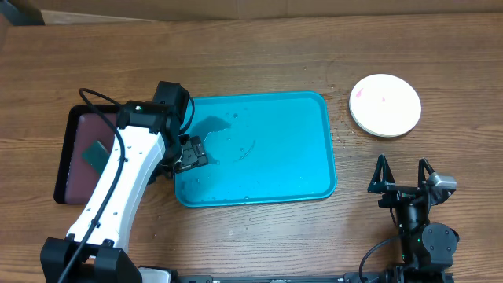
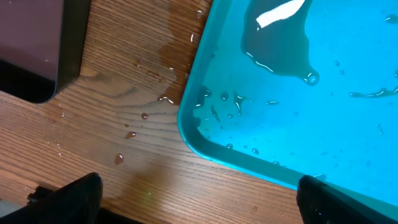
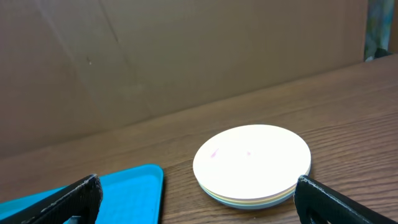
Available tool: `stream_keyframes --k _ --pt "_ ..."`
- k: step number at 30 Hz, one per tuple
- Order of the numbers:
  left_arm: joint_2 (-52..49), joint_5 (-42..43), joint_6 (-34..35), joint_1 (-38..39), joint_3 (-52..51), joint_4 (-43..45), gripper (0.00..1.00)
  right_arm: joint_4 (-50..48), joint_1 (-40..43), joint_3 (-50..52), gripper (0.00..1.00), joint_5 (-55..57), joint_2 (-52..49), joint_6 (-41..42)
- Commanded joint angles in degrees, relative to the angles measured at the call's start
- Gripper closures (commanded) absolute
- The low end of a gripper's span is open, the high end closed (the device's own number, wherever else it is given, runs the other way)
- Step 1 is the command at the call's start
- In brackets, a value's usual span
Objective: Clean dirty plates on tray and stack at the side
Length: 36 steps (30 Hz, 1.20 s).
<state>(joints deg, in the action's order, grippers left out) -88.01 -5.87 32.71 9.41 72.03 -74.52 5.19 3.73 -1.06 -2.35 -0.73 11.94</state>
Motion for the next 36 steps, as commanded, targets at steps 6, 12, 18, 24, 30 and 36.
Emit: stream_keyframes --k 6,12,18,24,30,36 --pt "-0.20 -0.70 0.74 0.28 0.11 0.09 0.00 -0.42 0.11 0.61 0.00 0.28 0.57 -0.22" --pt "-0.20 -0.70 0.74 0.28 0.11 0.09 0.00 -0.42 0.11 0.61 0.00 0.28 0.57 -0.22" --pt "-0.20 -0.70 0.74 0.28 0.11 0.09 0.00 -0.42 0.11 0.61 0.00 0.28 0.57 -0.22" --pt "-0.20 -0.70 0.74 0.28 0.11 0.07 0.00 -0.42 0.11 0.61 0.00 0.28 0.57 -0.22" --pt "-0.33 -2.73 -1.68 0.26 0.11 0.04 0.00 -0.42 0.11 0.61 0.00 0.28 0.57 -0.22" --pt "2.05 -2.27 -2.08 0.28 -1.36 9.27 0.00 -0.42 0.11 0.61 0.00 0.31 0.57 -0.22"
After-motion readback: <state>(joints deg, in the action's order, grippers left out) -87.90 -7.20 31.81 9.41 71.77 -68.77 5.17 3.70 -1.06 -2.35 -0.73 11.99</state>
